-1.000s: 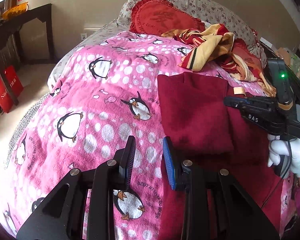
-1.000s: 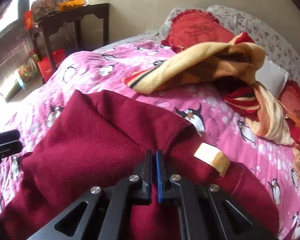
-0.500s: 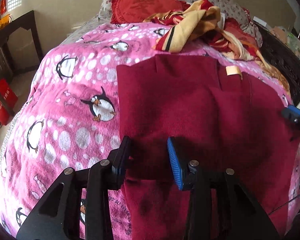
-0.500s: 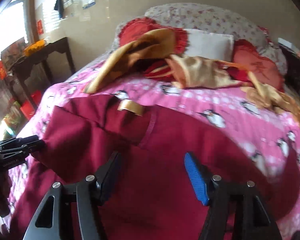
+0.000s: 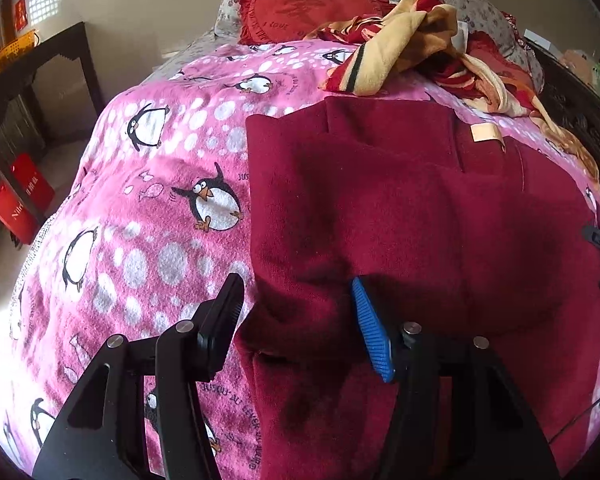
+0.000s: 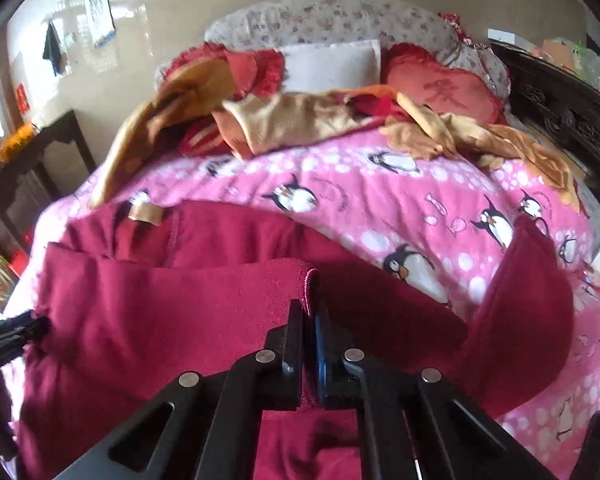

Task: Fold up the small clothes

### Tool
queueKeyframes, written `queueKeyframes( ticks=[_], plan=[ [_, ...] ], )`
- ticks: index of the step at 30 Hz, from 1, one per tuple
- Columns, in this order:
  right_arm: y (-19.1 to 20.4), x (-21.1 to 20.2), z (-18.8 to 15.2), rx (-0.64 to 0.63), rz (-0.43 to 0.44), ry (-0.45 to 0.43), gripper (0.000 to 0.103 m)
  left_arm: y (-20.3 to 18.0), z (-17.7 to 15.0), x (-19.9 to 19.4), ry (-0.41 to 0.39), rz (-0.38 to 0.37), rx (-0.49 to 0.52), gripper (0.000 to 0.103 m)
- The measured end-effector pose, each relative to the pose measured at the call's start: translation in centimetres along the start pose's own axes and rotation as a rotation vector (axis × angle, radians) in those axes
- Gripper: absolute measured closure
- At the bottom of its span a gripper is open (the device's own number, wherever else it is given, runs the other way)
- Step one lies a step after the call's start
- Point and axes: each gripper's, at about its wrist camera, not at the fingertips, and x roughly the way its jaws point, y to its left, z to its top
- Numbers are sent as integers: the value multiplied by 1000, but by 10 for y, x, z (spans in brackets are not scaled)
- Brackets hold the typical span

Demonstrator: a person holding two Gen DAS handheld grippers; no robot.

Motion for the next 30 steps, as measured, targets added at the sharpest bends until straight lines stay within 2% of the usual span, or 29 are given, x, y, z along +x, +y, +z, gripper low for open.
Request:
queueKeyframes(
  ticks=[2, 4, 6, 7, 11, 15, 19, 21, 23, 27, 30],
  plan=[
    [-3, 15, -4, -1, -14, 45, 99, -3, 0, -2, 1, 3, 3, 47],
    [-6, 12, -5, 6, -19, 35, 96, -5, 0, -10, -12, 3, 7, 47],
    [-8, -1, -3, 26, -47, 8, 76, -8, 1, -17, -27, 5, 17, 47],
    [-9, -10, -3, 36, -43, -15, 74, -10, 2, -21, -36, 3, 23, 47],
    [1, -37, -6, 36, 43, -57, 73, -18, 8, -30, -55, -19, 32, 47],
    [25, -33, -13, -10, 96, -19, 73, -28, 11, -25, -38, -39, 31, 47],
    [32, -14, -18, -12, 63, 18, 73, -36, 9, -11, -2, -94, 21, 46],
    [30, 1, -21, -1, 35, 51, 73, -41, 8, -1, 21, -105, 19, 33],
    [26, 13, -25, 16, 29, 77, 73, -46, 5, 6, 28, -89, 36, 33],
    [17, 5, -22, 33, 83, 74, 73, -58, 3, 10, 35, -37, 129, 32],
    [-10, -15, -9, 89, 85, 10, 71, -55, 3, 9, 27, -48, 126, 32]
  ],
)
